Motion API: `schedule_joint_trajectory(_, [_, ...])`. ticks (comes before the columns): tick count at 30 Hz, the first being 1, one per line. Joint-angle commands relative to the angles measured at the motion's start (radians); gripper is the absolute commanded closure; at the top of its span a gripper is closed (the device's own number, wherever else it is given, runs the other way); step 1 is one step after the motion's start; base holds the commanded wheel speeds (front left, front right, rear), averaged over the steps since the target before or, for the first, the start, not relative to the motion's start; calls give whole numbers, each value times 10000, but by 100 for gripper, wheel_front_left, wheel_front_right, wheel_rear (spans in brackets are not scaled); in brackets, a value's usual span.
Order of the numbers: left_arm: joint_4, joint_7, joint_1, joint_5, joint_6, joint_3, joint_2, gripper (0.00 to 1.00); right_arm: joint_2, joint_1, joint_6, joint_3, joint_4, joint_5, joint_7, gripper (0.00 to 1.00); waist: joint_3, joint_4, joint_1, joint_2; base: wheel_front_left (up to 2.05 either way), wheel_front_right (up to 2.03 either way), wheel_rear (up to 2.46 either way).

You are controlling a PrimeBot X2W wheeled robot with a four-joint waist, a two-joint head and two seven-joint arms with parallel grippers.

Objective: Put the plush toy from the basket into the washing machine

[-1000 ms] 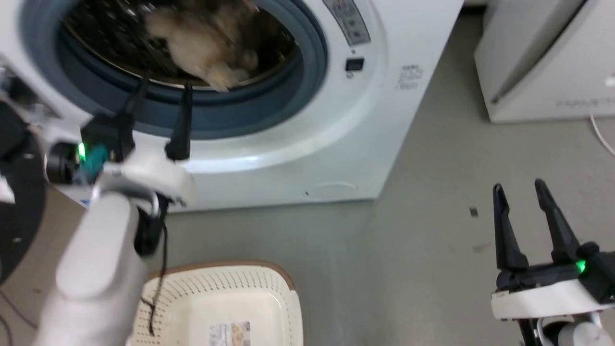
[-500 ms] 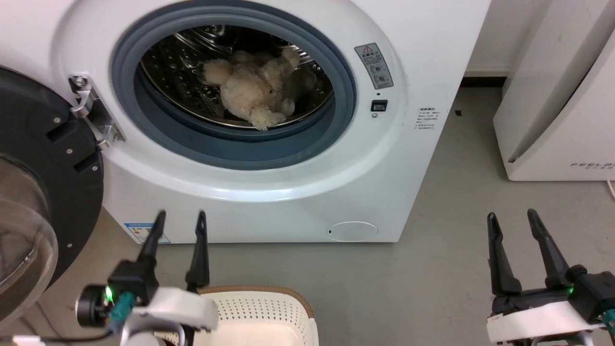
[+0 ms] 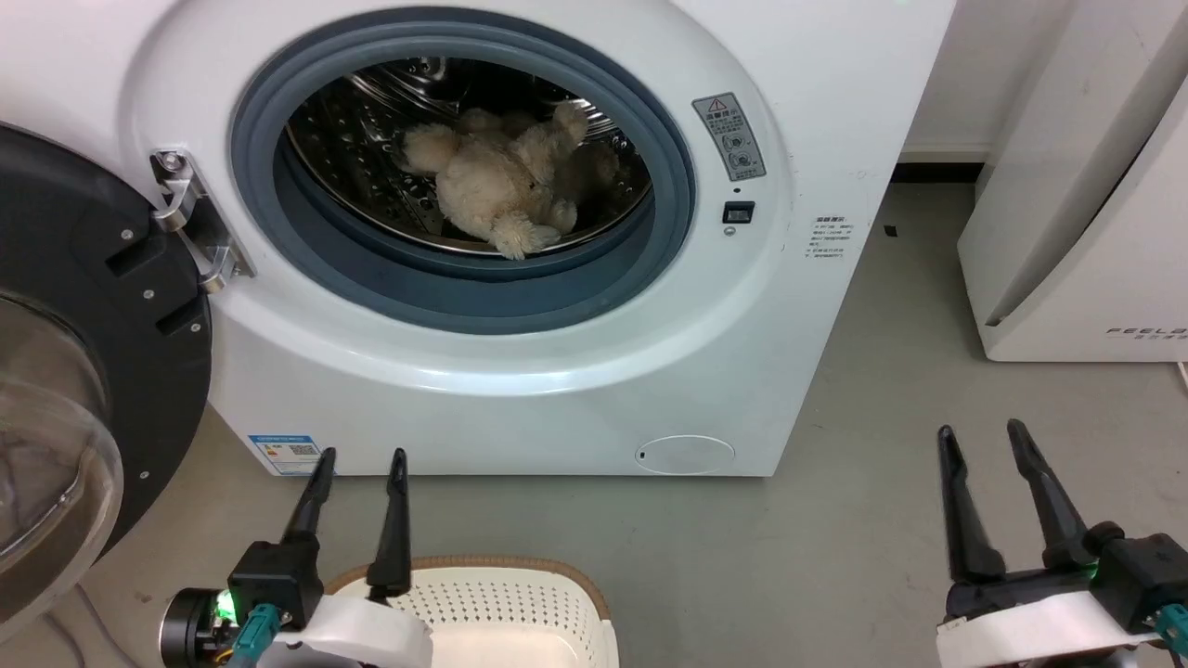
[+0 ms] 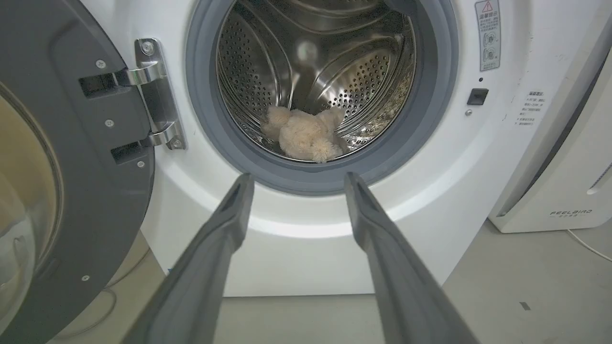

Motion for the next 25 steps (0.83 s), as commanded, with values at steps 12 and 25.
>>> schedule_joint_trajectory(12, [-73, 183, 21, 119, -72, 97, -65, 100, 0, -9, -1, 19, -17, -93, 175, 100, -58, -10, 2, -1, 0, 0, 0])
schedule_joint_trajectory(25, [-235, 510, 66, 381, -192, 290, -209, 100, 0, -12, -2, 73, -51, -271, 504, 100, -163, -29, 2, -1, 0, 0, 0])
